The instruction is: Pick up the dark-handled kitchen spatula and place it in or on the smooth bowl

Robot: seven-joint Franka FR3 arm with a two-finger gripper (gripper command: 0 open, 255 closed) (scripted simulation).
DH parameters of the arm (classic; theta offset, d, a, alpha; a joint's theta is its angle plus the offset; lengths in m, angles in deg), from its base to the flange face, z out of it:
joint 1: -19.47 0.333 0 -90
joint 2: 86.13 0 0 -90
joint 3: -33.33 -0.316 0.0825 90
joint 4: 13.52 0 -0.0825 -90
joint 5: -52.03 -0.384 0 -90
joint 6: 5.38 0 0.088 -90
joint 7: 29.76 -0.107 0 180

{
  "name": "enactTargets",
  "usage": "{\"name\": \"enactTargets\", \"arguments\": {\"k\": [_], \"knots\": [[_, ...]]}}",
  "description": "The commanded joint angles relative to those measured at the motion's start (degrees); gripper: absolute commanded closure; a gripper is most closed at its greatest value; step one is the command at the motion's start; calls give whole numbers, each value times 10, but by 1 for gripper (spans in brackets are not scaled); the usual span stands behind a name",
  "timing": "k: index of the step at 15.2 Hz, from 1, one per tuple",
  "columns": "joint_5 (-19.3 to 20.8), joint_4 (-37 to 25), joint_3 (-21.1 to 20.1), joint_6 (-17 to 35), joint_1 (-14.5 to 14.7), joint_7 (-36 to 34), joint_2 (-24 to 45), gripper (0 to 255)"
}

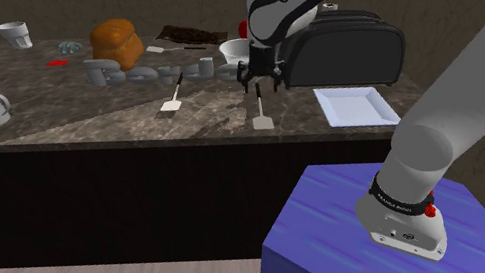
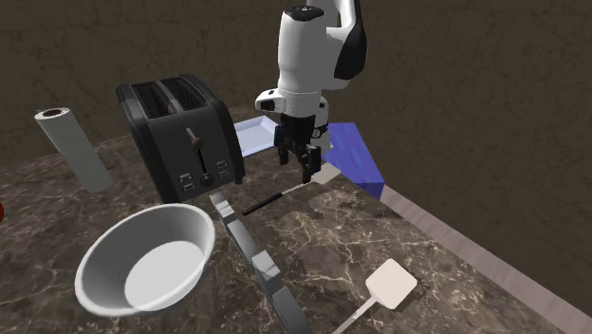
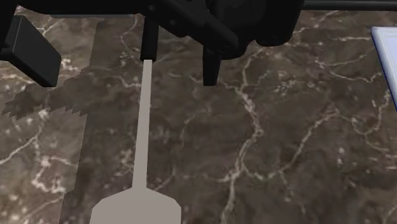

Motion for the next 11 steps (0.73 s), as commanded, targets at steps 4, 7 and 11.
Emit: {"name": "enactTargets", "arguments": {"k": [4, 7, 11], "knots": [[5, 13, 0, 47, -4, -15, 31, 0], [8, 19, 0, 68, -5, -17, 46, 0], [8, 19, 0, 68, -5, -17, 46, 0]]}}
